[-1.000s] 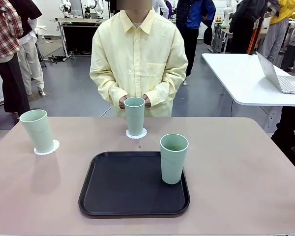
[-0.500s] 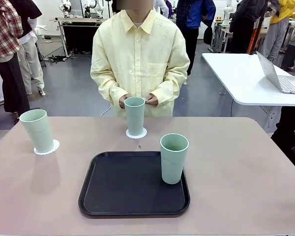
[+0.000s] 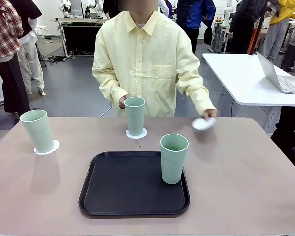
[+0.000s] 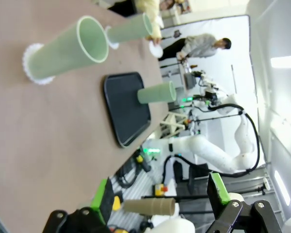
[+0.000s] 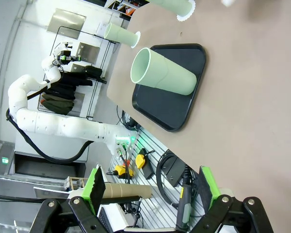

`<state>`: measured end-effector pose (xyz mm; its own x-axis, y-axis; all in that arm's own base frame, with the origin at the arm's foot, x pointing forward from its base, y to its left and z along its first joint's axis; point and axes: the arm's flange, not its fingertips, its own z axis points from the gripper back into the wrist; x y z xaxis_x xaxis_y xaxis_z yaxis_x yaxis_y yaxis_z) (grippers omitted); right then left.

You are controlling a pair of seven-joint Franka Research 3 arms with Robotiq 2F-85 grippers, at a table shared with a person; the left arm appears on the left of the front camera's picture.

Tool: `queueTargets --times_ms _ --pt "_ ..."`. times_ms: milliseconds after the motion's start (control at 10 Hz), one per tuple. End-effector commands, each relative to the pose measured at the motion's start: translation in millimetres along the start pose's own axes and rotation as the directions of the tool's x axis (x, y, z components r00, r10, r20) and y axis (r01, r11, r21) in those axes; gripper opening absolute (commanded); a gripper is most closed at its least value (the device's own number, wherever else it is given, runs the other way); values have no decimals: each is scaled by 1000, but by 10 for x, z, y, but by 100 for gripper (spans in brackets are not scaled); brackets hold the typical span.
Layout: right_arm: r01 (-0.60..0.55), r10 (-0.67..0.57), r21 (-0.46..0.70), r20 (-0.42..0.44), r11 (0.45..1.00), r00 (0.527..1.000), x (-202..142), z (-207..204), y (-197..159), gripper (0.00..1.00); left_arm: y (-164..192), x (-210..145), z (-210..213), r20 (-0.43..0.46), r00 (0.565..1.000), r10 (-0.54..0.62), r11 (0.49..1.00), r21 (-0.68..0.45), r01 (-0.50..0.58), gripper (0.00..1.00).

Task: Place coasters on the table and set cups on them.
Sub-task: Take one Reusable plastic cup from the Flat Tray and place it on a coaster set by the human.

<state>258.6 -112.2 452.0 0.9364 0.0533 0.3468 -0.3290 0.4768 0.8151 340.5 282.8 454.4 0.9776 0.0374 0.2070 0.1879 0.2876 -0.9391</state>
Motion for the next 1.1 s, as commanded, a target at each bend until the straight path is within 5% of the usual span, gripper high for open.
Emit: queueTargets --times_ms 0,1000 --pt "-19 19 28 19 999 1000 32 -6 -7 100 -12 -12 0 10 1000 0 1000 0 0 100" --pt "-19 19 28 19 999 1000 32 -6 -7 100 -12 -12 0 10 1000 0 1000 0 0 100"
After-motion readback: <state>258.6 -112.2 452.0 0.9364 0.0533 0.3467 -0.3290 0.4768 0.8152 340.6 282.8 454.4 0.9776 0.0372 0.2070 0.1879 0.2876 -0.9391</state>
